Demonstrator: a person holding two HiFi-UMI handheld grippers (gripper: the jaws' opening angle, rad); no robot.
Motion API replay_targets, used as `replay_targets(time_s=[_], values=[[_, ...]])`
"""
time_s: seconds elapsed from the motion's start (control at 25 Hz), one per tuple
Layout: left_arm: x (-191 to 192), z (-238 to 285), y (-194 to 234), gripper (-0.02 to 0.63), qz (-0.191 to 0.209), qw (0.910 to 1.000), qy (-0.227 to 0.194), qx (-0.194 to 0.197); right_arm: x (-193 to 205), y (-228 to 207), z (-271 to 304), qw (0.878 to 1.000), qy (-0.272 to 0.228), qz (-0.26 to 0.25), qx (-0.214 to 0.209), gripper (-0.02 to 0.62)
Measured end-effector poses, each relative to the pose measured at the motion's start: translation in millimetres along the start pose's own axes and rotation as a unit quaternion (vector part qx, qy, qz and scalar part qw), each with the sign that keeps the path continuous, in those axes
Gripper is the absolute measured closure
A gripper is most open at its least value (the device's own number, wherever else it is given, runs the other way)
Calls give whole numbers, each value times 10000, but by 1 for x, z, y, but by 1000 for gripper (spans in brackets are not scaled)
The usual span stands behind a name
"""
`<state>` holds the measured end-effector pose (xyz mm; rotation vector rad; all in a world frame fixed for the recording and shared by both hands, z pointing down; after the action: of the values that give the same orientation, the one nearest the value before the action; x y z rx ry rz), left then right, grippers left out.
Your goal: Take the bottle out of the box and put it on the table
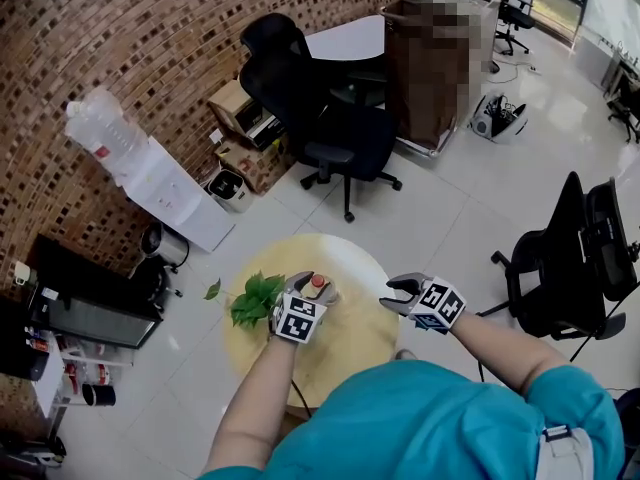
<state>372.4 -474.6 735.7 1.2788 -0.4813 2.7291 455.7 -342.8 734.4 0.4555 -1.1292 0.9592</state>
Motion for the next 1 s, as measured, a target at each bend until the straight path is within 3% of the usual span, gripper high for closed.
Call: replay_targets(time_s=[0.24, 0.4, 0.56, 0.64, 0.8, 1.0], values=[[-8, -21, -9, 309, -224, 9996, 172, -5, -24, 10, -15, 9998, -158, -101, -84, 422], [-12, -60, -9, 299, -424, 9986, 64, -294, -45, 18, -27, 9994, -189, -159, -240, 422], [-24, -126, -22, 302, -995, 9943, -197, -315, -87, 34, -49, 9980, -187, -332, -509, 422], [-31, -163, -42, 332, -1331, 9891, -508, -373, -98, 47, -62, 9956, -209, -470, -781, 423], [-34, -218, -79, 460, -1879, 9732, -1200, -567, -106, 66, -74, 9891, -302, -561, -1329, 442], [-53, -288, -117, 539, -1666, 9656, -1861, -727, -125, 96, -82, 9797, -369, -743, -1823, 502]])
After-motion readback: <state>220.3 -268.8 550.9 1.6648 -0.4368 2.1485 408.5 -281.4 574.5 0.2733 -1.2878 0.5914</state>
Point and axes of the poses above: the fingertips, and each gripper's own axes: z forward along the fingers, y to its left, x out of its underside, the point moved 1 cm from there along -z, backward along the fingers, and after that the axes turned 2 degrees about -x, right-handed, at the moved point
